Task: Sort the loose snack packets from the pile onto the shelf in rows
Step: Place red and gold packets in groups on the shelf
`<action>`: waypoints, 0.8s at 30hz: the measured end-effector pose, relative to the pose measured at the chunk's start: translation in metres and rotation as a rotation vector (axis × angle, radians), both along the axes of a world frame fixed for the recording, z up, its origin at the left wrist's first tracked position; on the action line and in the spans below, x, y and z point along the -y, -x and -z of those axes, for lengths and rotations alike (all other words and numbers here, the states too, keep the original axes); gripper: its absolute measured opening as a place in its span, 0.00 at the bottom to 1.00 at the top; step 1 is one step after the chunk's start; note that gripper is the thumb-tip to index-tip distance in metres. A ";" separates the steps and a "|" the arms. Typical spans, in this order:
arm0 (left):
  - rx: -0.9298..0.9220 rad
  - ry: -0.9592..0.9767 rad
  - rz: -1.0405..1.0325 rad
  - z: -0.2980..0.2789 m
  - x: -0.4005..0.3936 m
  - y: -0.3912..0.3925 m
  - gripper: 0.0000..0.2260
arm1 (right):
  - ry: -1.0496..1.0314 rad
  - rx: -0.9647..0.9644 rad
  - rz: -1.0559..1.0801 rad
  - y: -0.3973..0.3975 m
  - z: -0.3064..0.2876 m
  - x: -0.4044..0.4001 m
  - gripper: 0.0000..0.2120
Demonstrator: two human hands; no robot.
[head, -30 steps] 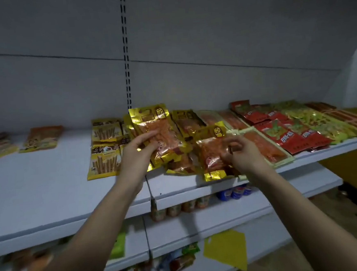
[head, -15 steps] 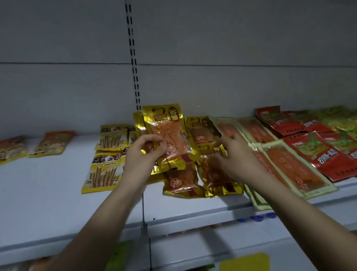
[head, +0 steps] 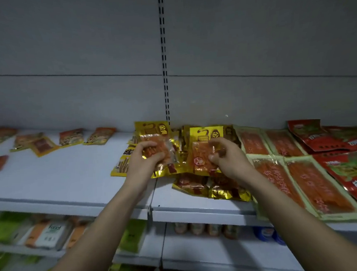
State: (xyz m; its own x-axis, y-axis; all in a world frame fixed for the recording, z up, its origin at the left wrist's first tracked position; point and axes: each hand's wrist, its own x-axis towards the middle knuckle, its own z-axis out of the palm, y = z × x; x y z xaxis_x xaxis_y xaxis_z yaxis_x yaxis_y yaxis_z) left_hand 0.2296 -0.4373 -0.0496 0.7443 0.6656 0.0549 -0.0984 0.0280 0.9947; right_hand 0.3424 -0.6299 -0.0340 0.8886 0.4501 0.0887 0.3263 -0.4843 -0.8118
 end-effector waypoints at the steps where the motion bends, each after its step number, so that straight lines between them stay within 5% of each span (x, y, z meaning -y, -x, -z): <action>1: 0.003 0.000 -0.055 0.000 -0.003 0.005 0.13 | 0.022 -0.016 0.004 -0.002 0.003 0.000 0.17; 6: 0.003 0.012 -0.117 -0.005 0.001 0.029 0.13 | 0.086 -0.133 -0.104 0.005 0.014 -0.019 0.18; 14: 0.005 0.095 -0.029 -0.017 0.031 0.037 0.19 | 0.574 0.375 -0.158 0.034 0.018 -0.029 0.22; 19: -0.004 0.084 0.024 -0.022 0.045 0.041 0.27 | 0.400 0.453 -0.165 0.034 0.005 -0.012 0.19; 24: -0.019 0.106 0.010 -0.020 0.038 0.033 0.32 | 0.217 0.311 -0.215 0.021 -0.008 0.003 0.07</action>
State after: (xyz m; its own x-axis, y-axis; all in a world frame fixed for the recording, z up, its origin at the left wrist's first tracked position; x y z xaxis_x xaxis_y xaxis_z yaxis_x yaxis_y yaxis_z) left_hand 0.1965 -0.4755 -0.0295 0.7511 0.6596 -0.0297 -0.0783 0.1337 0.9879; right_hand 0.3213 -0.6328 -0.0260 0.7188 0.6594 0.2203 0.6511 -0.5273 -0.5460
